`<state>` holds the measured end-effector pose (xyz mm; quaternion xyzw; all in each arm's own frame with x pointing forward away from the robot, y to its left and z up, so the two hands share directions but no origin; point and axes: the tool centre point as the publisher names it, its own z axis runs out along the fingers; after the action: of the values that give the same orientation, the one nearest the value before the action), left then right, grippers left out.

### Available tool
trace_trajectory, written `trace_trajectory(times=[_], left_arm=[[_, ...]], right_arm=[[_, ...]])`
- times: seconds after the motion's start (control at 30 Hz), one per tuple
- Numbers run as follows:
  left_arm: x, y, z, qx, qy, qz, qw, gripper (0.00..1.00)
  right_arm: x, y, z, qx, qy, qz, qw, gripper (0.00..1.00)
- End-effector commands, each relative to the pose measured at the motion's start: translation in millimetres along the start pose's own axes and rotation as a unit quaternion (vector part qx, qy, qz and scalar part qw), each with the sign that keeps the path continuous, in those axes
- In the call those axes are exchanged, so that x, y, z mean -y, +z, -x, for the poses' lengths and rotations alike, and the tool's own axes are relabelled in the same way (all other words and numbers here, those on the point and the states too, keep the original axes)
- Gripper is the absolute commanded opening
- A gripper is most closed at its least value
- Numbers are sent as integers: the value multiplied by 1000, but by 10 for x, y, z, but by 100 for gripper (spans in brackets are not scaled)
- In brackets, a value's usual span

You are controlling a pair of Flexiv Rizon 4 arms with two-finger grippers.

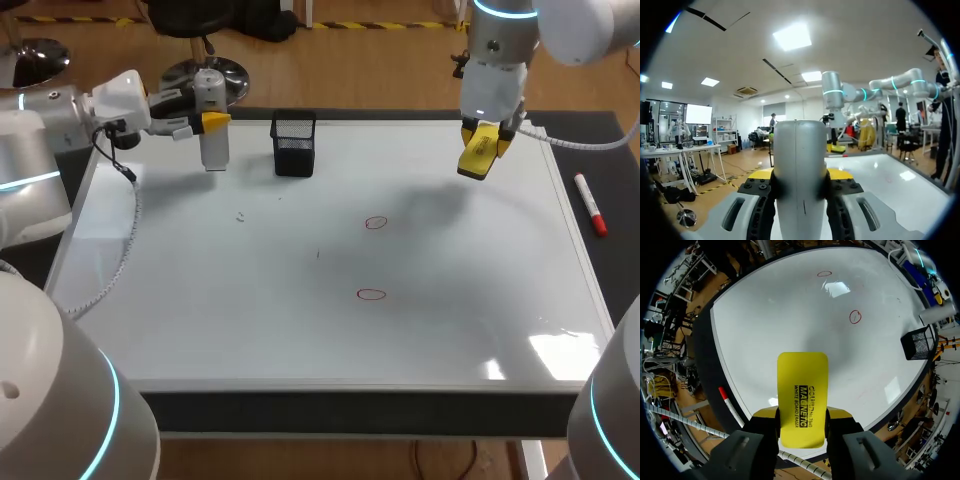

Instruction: Pick up the inspection probe, press it on each red-marked spot on the whiteboard one by one, put down the probe, pick up the eraser, and wipe off all the red marks.

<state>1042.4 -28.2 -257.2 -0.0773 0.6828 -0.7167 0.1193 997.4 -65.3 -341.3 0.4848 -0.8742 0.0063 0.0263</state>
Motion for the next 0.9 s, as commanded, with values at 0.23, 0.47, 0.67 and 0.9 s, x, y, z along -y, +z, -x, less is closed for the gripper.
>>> trace_trajectory(times=[0.23, 0.47, 0.67, 0.9], left_arm=[[16, 2, -14, 2, 1, 1, 1000, 0], [16, 2, -14, 2, 1, 1, 1000, 0], [16, 2, -14, 2, 1, 1, 1000, 0], [16, 2, -14, 2, 1, 1, 1000, 0]], right_arm=[[3, -14, -12, -1, -1, -1, 1000, 0], [-103, -13, 114, -6, -20, -2, 1000, 0], [-380, 10, 392, -19, -66, -4, 998, 0], [-617, -125, 649, -15, -108, -19, 994, 0]])
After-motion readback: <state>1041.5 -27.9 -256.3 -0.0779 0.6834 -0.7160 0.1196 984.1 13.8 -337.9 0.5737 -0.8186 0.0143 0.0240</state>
